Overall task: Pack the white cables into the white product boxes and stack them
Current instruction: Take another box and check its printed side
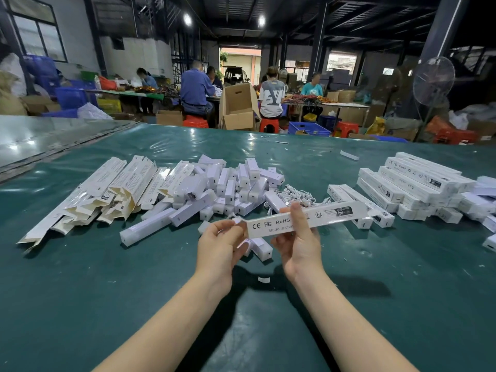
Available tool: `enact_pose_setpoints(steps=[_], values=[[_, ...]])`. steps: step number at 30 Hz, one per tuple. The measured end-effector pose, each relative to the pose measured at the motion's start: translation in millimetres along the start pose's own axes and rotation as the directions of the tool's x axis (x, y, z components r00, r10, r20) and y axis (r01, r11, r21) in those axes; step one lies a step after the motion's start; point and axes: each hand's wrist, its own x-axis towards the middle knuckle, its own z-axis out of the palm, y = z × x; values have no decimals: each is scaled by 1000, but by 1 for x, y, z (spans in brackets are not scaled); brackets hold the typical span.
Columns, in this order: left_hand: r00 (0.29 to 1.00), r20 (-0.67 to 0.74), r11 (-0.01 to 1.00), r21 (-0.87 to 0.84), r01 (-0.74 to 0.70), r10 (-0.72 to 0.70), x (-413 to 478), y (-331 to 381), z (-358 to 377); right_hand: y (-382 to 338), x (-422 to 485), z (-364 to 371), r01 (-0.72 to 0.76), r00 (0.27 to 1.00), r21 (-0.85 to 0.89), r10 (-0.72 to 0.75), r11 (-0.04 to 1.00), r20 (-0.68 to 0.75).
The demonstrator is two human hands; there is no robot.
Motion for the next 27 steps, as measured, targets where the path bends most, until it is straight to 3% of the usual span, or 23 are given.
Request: enact_pose_setpoints(steps=[6, 10, 12, 15, 22, 27], values=[[995, 11, 990, 101, -95, 94, 1, 5, -2, 0, -2, 2, 44, 997, 4, -44, 999, 56], [990, 108, 993, 65, -102, 94, -2, 2, 2, -2, 2, 1, 28, 999, 32, -27, 999, -27], [983, 126, 979, 137, -149, 132, -4, 0, 2, -2, 6, -1, 20, 996, 51, -15, 999, -92], [953, 101, 886, 350, -304, 287, -7, -1, 0, -1, 9, -6, -8, 986, 57, 18, 998, -168], [863, 361, 742, 454, -494, 353, -11, -4, -3, -1, 14, -11, -51, 962, 22, 55, 998, -266], [782, 467, 518, 585, -623, 413, -7, 1, -10, 0, 11, -11, -76, 958, 23, 80, 997, -277]])
